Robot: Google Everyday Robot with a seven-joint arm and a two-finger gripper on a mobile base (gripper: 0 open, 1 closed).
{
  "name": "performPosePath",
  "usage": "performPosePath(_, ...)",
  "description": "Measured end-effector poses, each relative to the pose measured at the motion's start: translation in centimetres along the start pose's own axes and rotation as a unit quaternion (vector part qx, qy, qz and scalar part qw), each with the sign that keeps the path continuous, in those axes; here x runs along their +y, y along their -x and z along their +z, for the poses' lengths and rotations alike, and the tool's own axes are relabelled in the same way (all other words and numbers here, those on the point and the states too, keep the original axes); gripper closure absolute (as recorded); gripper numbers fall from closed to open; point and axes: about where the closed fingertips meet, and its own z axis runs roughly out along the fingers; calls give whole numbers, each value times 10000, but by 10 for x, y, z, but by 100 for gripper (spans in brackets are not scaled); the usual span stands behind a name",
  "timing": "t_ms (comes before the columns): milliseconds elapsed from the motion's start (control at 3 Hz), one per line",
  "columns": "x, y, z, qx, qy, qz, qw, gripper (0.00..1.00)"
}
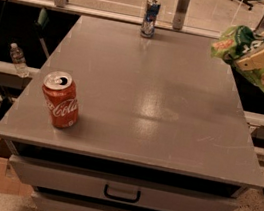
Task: Move green rice chip bag near redbull can
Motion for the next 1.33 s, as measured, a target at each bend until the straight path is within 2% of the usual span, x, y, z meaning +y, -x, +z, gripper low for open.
performPosePath(333,-5,1,32,40,41,-50,10000,100)
performPosePath(667,-41,13,90,67,-177,-178,9997,100)
performPosePath(1000,-73,38,148,12,-368,-351,9987,100)
performPosePath(1333,-94,50,193,85,-463,-425,9980,100)
